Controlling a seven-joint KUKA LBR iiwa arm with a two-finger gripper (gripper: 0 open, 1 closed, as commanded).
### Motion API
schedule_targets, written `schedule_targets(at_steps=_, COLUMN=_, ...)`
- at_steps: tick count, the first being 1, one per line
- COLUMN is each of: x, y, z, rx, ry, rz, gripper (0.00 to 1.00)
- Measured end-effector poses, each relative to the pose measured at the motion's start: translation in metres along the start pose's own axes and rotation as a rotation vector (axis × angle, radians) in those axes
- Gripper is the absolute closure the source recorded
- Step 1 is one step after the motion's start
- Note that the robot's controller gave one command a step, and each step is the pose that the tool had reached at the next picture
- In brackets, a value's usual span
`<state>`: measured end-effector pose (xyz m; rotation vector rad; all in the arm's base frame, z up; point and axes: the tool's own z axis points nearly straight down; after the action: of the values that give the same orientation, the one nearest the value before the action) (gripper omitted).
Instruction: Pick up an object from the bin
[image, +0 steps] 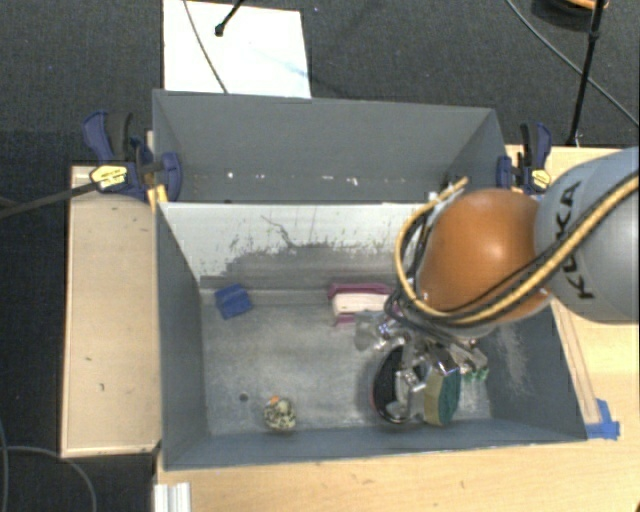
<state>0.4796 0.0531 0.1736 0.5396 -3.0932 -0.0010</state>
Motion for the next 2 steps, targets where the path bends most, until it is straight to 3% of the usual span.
schedule_targets(at_steps=1, x=-0.028, y=-0.011, z=-0.011, rx=0.003, ry=-0.008, rz=-0.256, gripper=0.00)
schedule_targets(at_steps=2, x=-0.014, y=-0.005, z=0.009, rx=0.001, ry=-0.001, rz=-0.412, gripper=0.00)
